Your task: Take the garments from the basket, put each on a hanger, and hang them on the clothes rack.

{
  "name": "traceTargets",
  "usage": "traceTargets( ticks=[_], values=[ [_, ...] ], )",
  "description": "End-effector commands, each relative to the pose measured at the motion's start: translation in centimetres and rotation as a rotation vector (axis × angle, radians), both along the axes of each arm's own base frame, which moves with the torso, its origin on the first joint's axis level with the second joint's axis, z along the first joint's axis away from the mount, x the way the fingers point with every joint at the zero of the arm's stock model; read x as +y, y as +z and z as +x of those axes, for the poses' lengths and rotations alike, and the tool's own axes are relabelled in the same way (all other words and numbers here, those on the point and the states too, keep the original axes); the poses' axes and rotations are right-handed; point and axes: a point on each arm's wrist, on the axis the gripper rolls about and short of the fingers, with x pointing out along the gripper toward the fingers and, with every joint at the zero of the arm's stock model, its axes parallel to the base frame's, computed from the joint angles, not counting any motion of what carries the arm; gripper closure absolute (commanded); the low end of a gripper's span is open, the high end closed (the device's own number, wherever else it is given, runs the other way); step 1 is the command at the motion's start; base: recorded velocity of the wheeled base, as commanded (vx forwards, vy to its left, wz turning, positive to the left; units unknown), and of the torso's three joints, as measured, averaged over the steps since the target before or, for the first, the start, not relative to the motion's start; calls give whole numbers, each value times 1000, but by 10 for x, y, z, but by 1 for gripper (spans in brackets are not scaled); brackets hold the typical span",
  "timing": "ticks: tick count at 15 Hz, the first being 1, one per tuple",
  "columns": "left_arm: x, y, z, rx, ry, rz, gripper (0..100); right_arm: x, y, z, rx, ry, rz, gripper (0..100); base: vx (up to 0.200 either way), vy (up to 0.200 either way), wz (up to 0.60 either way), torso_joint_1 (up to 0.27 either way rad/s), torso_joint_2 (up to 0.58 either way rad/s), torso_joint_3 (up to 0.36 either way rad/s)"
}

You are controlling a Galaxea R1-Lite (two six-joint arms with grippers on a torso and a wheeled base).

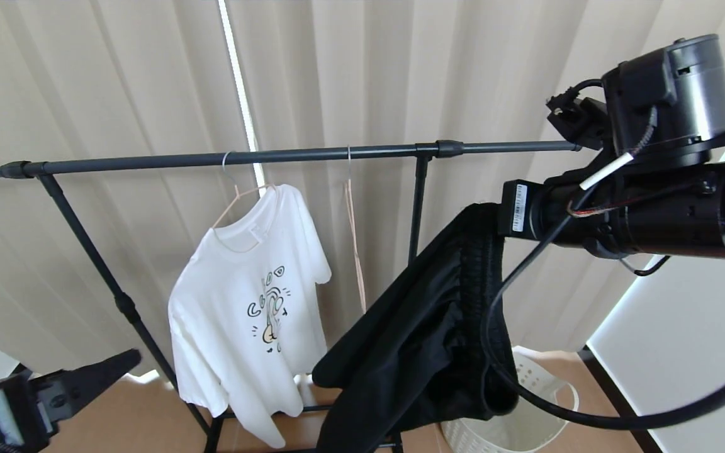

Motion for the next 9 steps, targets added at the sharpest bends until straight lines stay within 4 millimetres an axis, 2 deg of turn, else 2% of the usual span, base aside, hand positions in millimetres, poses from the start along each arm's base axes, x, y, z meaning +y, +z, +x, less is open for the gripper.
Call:
traceTargets(
  ticks=[1, 2, 4, 6, 7, 9],
  values=[
    [-61, -2, 61, 180, -183, 11, 0, 22, -8, 15, 10, 3, 4, 100, 0, 0, 0, 0, 0, 0],
    [-74, -3, 66, 195, -221, 23, 0, 25, -9, 18, 12, 1, 11, 100, 0, 0, 0, 0, 0, 0],
    [-114, -8, 79, 240, -328, 41, 0, 28, -6, 22, 4, -16, 33, 100, 0, 0, 0, 0, 0, 0],
    [-138, -11, 83, 257, -380, 44, 0, 31, -4, 26, 1, -46, 65, 100, 0, 0, 0, 0, 0, 0],
    [-160, -15, 89, 274, -414, 46, 0, 33, -4, 30, -1, -89, 86, 100, 0, 0, 0, 0, 0, 0],
    [-179, -15, 97, 272, -412, 9, 0, 37, -3, 34, -10, -141, 115, 100, 0, 0, 0, 0, 0, 0]
  ],
)
